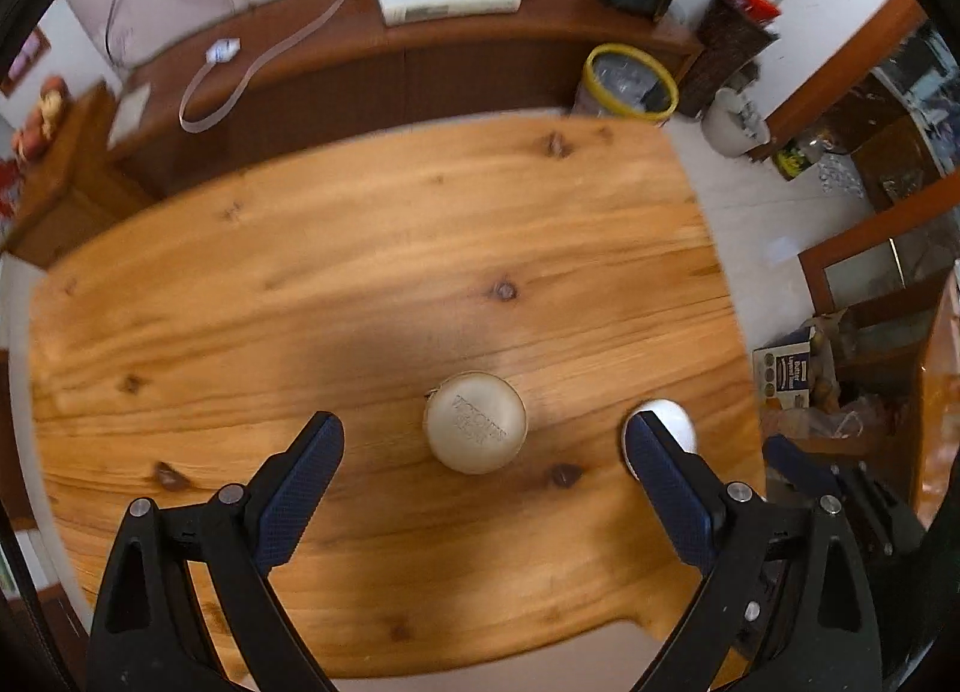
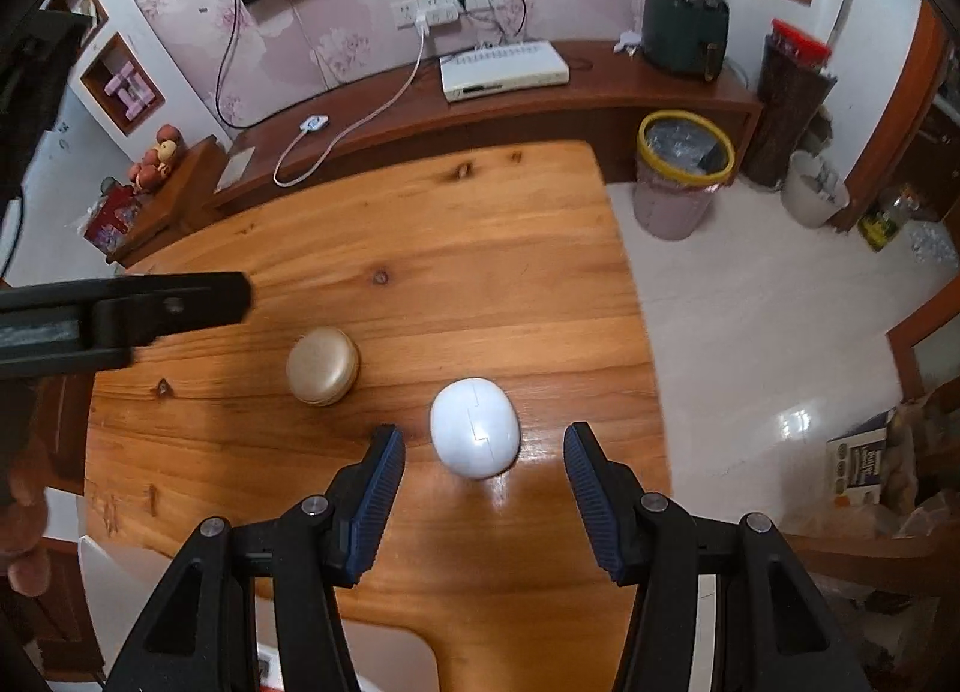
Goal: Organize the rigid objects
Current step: 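Grasp the gold round compact with the left tool while the right tool grasps the white earbud case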
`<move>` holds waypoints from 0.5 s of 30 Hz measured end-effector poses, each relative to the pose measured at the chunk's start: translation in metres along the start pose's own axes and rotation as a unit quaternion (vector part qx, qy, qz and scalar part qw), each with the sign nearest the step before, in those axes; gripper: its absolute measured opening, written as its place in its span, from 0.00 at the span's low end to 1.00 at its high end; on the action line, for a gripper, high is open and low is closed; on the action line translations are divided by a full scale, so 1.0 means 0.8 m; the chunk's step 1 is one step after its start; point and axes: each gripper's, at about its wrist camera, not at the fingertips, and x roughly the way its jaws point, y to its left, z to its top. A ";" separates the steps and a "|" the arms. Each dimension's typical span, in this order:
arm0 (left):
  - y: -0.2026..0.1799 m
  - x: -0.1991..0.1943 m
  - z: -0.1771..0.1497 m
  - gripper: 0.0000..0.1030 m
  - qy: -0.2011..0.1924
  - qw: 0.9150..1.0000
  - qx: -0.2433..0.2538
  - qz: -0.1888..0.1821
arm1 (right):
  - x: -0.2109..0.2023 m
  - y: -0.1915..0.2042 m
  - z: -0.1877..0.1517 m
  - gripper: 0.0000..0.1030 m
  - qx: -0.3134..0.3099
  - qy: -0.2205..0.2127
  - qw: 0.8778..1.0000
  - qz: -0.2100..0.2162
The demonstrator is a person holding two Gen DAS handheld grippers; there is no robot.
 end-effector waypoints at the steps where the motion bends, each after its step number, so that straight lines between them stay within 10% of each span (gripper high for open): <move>1: 0.002 0.015 0.001 0.93 0.010 1.000 -0.007 -0.001 | 0.010 -0.001 -0.001 0.55 0.001 0.006 1.000 0.000; 15: 0.009 0.074 -0.006 0.93 0.055 0.998 -0.040 0.005 | 0.073 -0.007 -0.009 0.55 0.013 0.041 0.999 0.018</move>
